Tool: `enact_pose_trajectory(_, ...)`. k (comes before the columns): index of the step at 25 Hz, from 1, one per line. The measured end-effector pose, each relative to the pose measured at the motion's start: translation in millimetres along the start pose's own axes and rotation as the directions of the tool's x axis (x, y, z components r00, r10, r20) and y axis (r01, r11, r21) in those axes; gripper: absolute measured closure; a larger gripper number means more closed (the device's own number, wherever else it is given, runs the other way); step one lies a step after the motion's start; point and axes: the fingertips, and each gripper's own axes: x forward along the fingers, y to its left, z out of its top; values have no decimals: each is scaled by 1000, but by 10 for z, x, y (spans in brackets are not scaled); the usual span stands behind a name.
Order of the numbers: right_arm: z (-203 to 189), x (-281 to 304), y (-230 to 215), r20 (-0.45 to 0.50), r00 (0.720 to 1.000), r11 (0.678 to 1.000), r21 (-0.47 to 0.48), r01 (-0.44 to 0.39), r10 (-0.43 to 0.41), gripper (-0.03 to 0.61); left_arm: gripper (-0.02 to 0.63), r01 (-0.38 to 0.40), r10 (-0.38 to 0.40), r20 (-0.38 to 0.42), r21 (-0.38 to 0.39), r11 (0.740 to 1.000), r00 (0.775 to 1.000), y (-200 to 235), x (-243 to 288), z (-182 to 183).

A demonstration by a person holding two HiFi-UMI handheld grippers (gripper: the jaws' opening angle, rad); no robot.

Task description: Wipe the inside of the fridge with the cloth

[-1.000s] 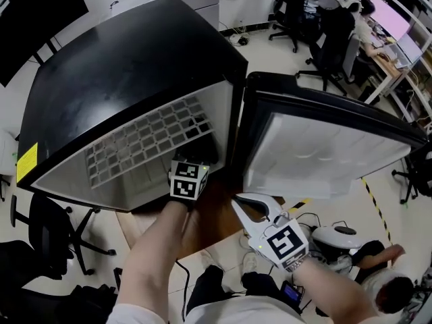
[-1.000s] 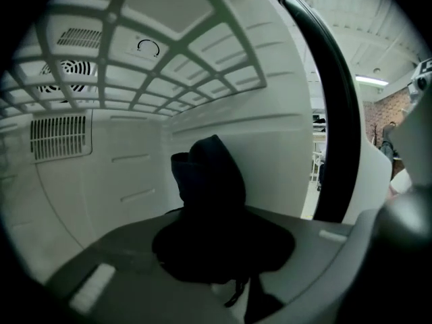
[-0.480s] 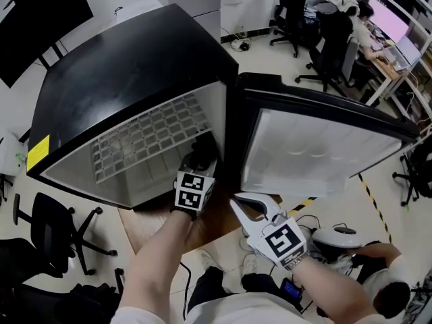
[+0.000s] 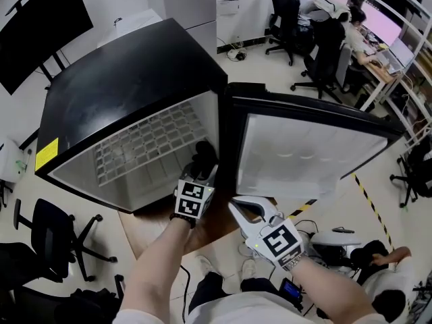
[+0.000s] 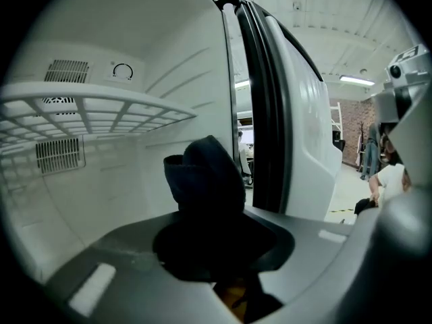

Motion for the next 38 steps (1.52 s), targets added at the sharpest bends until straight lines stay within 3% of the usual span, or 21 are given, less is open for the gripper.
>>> enact_pose_trajectory(8,66,-101,-116,-11,1000,1000,-7,19,-19,577,517,38,-38,42,2,999,998,-80,-302,145)
enact_pose_trajectory(14,164,-66,-234,-50,998,999,-40,-35,33,558,517,123,-124,81,18,992,989,-235,-693,393)
enact_pose_trajectory(25,439,71,-211,-58,964,965,-27,-261,259,385,517,357,-360,156,48,933,920,-666,-1577,924)
enact_pose_trajectory(30,570,55,-79,-42,906,907,29,-421,422,341,515,414,-416,176,53,909,892,-797,-1864,1091)
enact_pose_trajectory(36,647,-102,122,-36,798,797,95,-596,601,314,516,517,-520,163,65,854,838,-1075,-2169,1248)
enact_pose_trajectory(38,661,-216,198,-35,745,743,124,-658,666,299,516,557,-560,153,71,828,814,-1174,-2264,1293)
